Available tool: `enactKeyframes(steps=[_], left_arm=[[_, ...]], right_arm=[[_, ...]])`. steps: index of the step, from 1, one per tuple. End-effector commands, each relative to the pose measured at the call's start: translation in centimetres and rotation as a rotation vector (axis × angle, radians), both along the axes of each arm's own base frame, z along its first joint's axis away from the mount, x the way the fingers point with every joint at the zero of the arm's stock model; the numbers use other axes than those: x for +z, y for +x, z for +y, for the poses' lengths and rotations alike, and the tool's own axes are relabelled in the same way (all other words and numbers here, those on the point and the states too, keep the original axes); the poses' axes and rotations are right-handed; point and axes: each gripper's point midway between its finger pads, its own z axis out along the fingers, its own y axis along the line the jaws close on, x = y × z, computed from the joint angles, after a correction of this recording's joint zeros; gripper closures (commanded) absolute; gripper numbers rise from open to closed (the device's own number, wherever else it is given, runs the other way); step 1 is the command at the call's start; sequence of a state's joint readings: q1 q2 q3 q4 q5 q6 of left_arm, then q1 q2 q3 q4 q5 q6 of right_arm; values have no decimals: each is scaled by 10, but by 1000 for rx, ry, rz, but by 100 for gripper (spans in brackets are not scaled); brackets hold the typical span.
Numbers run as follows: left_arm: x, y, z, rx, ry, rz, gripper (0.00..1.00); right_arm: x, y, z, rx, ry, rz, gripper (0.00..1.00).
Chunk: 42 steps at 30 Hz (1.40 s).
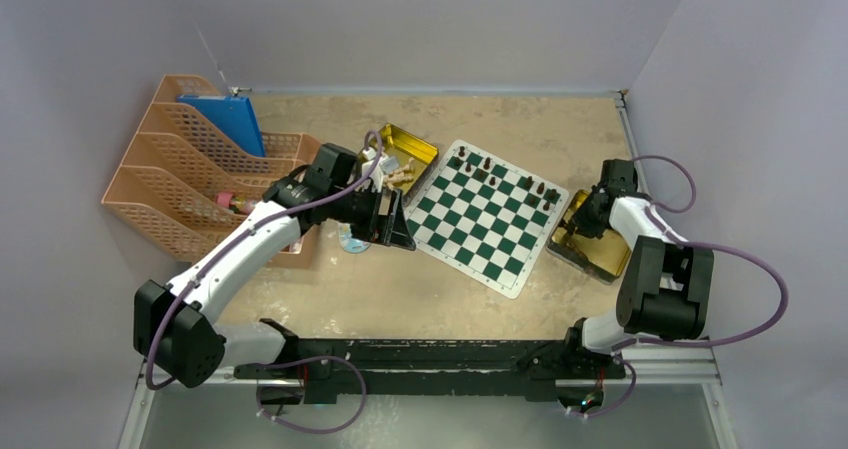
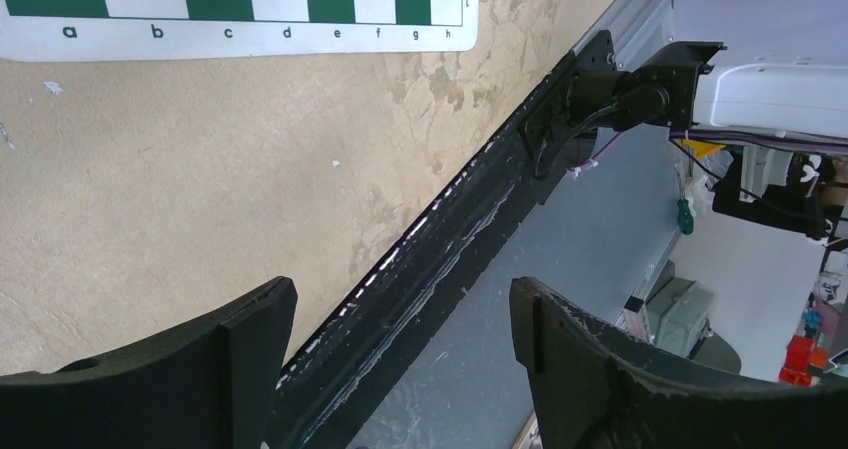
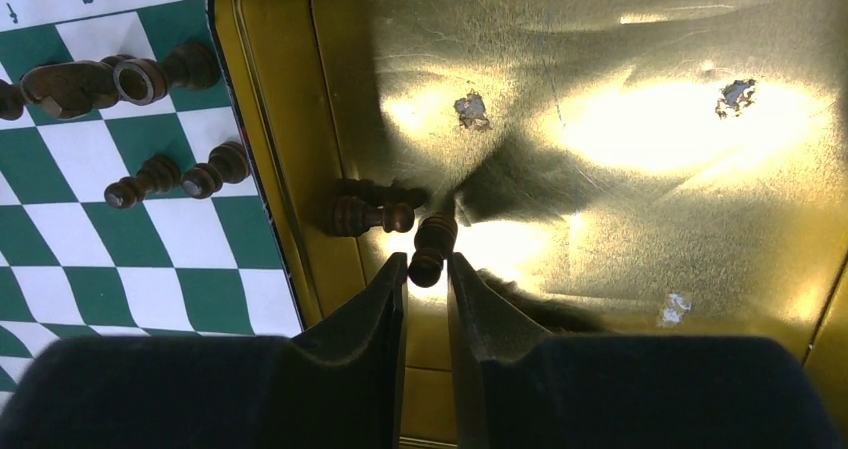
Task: Set up the chess pieces on the board
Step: Pick up the chess piece from the storage box, then place the chess piece on the chessboard.
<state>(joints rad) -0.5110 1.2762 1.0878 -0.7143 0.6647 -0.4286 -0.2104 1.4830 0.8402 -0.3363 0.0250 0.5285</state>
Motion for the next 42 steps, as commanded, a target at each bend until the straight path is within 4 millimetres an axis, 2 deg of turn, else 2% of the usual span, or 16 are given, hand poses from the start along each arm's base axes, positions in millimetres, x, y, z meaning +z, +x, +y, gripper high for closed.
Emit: enactKeyframes(steps=[1, 4, 9, 17, 21, 26, 28, 31, 36, 42], left_arm=[[10, 0, 1, 12, -29, -33, 22], [11, -1, 1, 14, -32, -31, 22], [8, -4, 3, 19, -21, -25, 22], [2, -5, 8, 44, 1, -21, 22], [2, 4, 17, 117, 49, -50, 23], [22, 12, 19, 159, 53, -99, 23], [24, 14, 19, 169, 57, -87, 22], [26, 16, 22, 201, 79, -76, 22], [37, 26, 33, 293, 91, -152, 19], [22, 32, 45, 395, 152, -127, 11]], right_arm=[[2, 1, 0, 17, 1, -8, 82], [8, 1, -1, 16, -3, -18, 88], [31, 1, -6, 16, -41, -40, 94], [74, 4, -14, 48, -99, -72, 95], [100, 16, -14, 73, -104, -122, 96], [136, 44, 9, 116, -17, -276, 96], [138, 52, 22, 143, 6, -285, 96], [127, 66, 43, 207, 13, -254, 96], [118, 90, 76, 318, -35, -222, 96], [91, 109, 112, 438, -110, -138, 95]])
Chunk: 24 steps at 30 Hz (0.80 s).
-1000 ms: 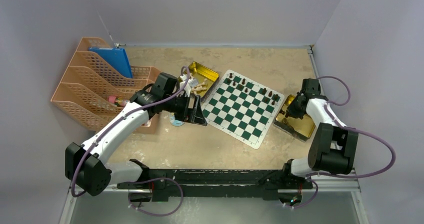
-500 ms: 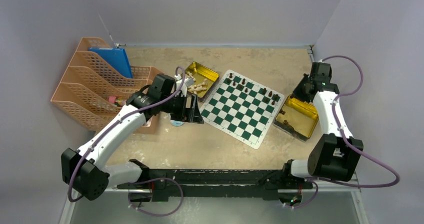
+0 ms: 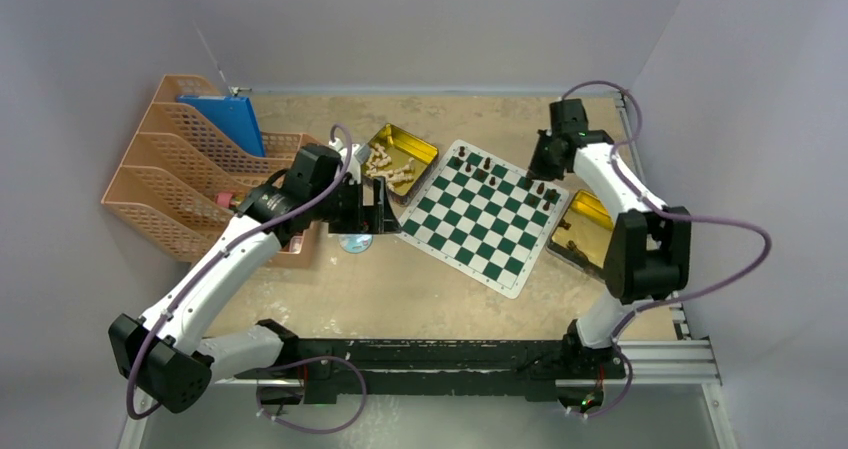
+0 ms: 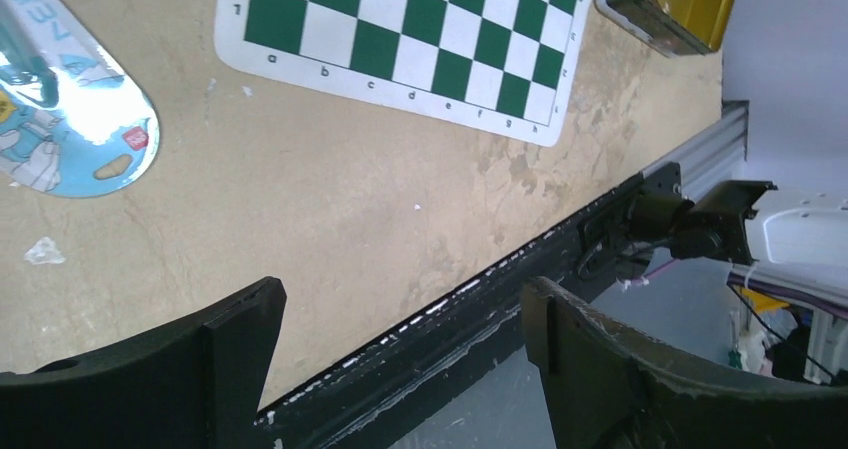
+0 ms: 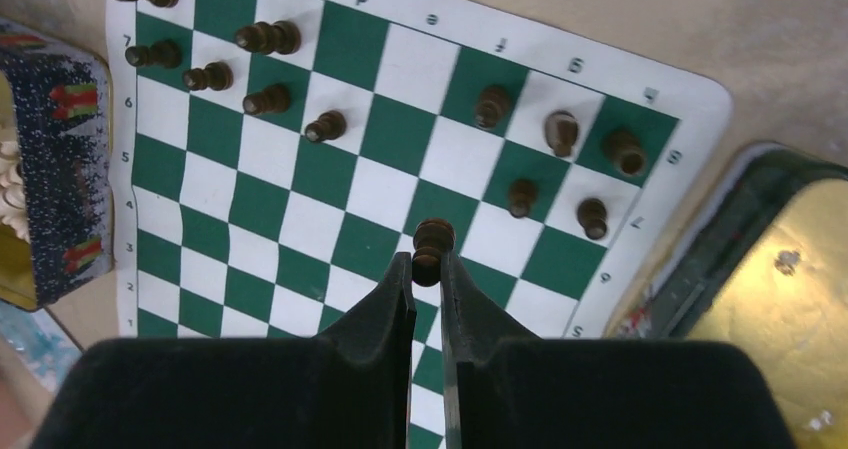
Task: Set up the chess pieces on the board
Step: Place the chess piece on the chessboard.
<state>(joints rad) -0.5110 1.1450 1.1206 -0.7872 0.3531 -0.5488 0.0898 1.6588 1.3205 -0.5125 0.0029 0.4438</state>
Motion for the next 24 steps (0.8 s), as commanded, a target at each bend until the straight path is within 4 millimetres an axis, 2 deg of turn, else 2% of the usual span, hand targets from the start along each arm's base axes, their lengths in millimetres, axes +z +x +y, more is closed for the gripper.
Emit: enactKeyframes(steps=[1, 5, 9, 13, 24], left_arm=[[2, 12, 10, 120, 23, -14, 10], [4, 10, 8, 116, 12, 2, 9], [9, 10, 3, 99, -17, -3, 9], [10, 10, 1, 87, -23, -2, 10], [8, 16, -1, 68, -4, -15, 10]], right_arm=[[0, 19, 15, 63, -90, -11, 95], [-20, 28, 24, 94, -121, 37, 94], [-34, 34, 21, 96, -151, 71, 93], [-48, 31, 16, 96, -179, 115, 92], [-65, 22, 21, 99, -146, 164, 90]])
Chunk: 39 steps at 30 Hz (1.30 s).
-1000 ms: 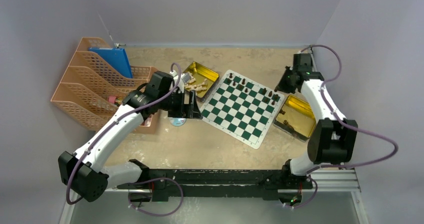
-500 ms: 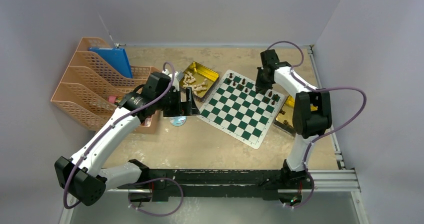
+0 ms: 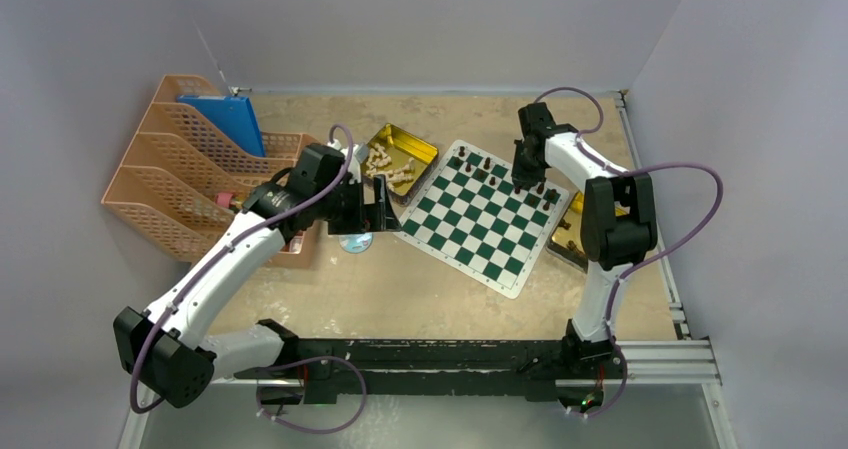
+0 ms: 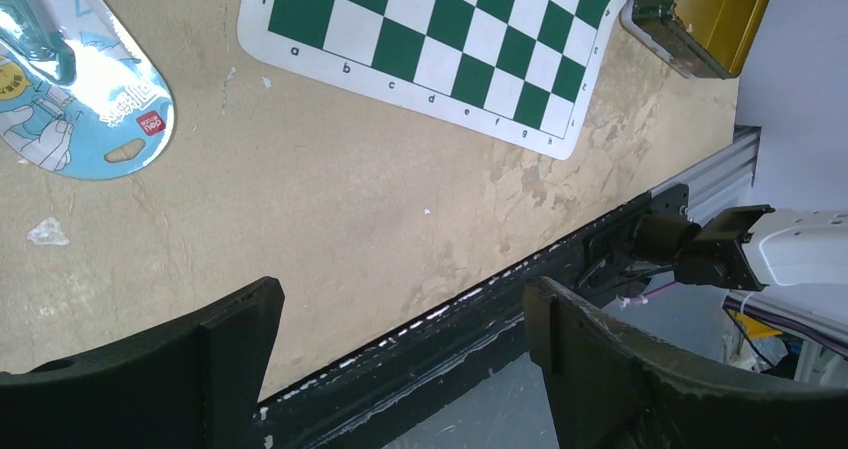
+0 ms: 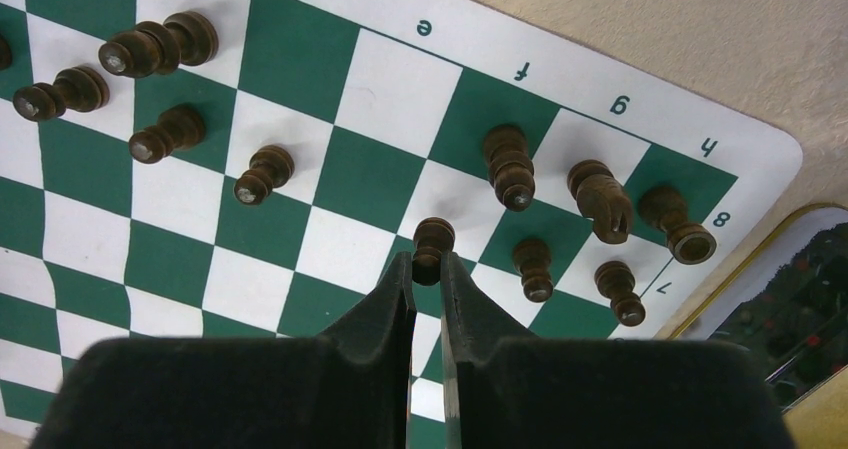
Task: Set up the chess pieces on the board
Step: Place the chess piece on the chessboard.
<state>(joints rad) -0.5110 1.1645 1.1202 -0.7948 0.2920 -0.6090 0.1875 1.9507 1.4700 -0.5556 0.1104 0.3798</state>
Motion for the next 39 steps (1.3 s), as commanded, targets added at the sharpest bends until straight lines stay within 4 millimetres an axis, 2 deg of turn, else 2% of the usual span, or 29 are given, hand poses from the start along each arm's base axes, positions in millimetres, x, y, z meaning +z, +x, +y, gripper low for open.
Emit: enactKeyframes(steps=[1, 19, 39], left_arm=[[16, 9, -6, -17, -29, -53, 10], [20, 13, -6, -33, -14, -74, 10], [23, 11, -7, -39, -24, -72, 11]], right_arm=[[5, 1, -1, -6, 3, -2, 90], [-13, -1, -10, -42, -36, 1, 88], [-19, -2, -14, -53, -33, -4, 86]])
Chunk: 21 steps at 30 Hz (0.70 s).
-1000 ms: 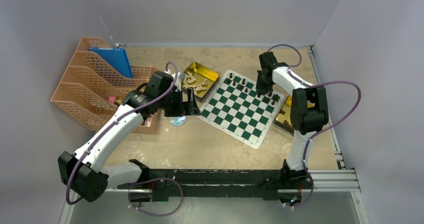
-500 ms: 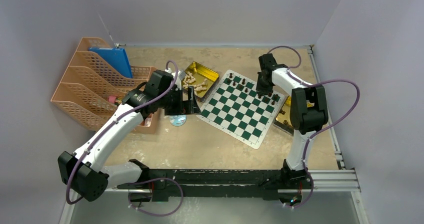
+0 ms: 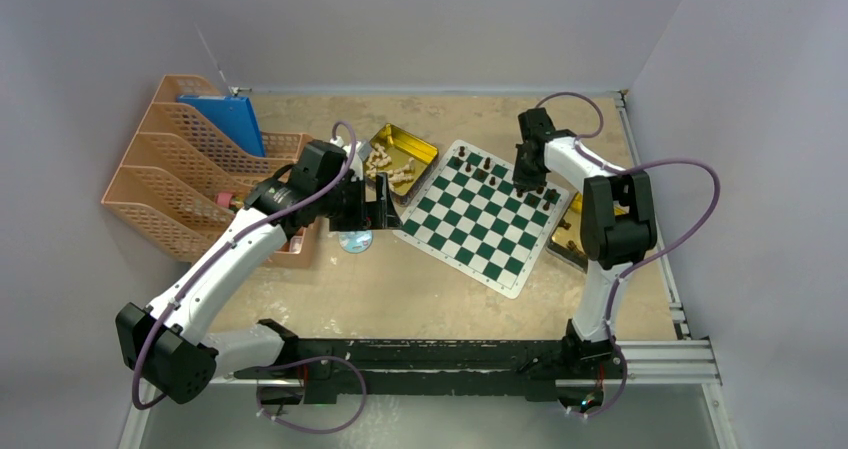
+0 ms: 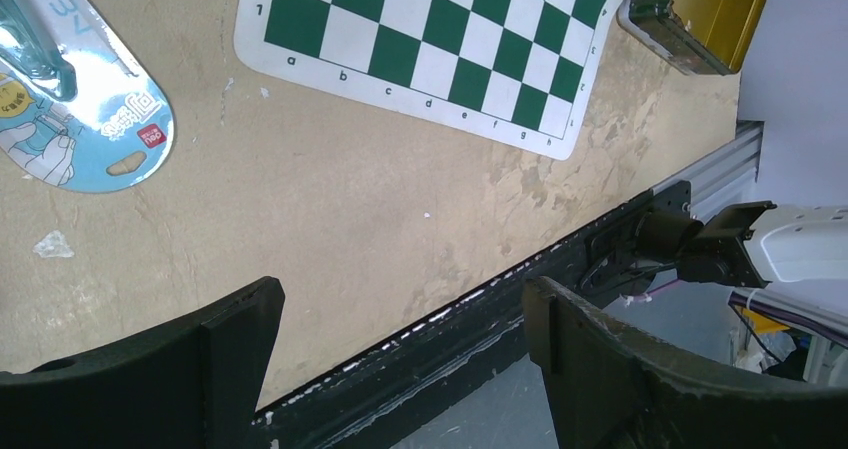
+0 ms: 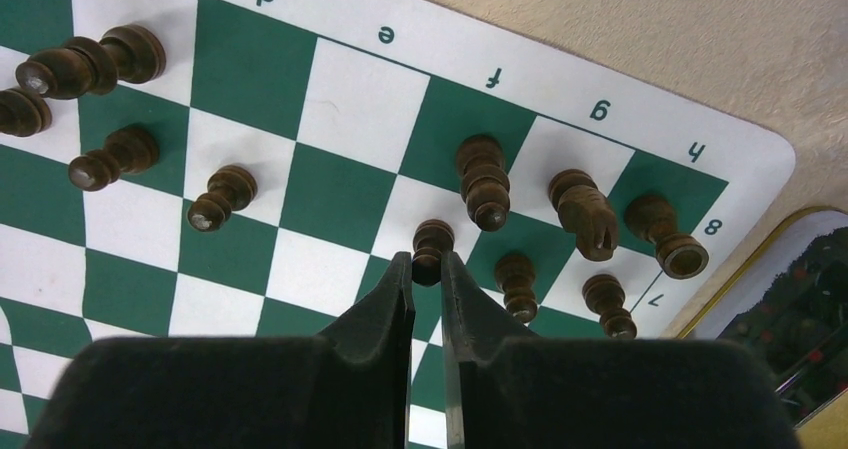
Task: Set up the chess pieces on the board
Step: Place the chess piece on the chessboard.
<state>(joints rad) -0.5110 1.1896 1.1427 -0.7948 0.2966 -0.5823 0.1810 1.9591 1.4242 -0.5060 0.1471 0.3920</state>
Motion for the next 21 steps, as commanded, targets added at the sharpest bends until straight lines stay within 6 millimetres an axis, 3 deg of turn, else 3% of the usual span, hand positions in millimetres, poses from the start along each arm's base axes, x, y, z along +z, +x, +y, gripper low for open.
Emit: enactKeyframes(steps=[1, 9, 21], left_arm=[[22, 6, -4, -17, -34, -61, 11], [24, 4, -4, -18, -39, -62, 11], [28, -1, -2, -22, -44, -68, 11]], right_arm=[[-4, -1, -4, -19, -1, -4, 86], [4, 3, -3, -10, 6, -25, 73], [57, 13, -2, -13, 24, -118, 66]])
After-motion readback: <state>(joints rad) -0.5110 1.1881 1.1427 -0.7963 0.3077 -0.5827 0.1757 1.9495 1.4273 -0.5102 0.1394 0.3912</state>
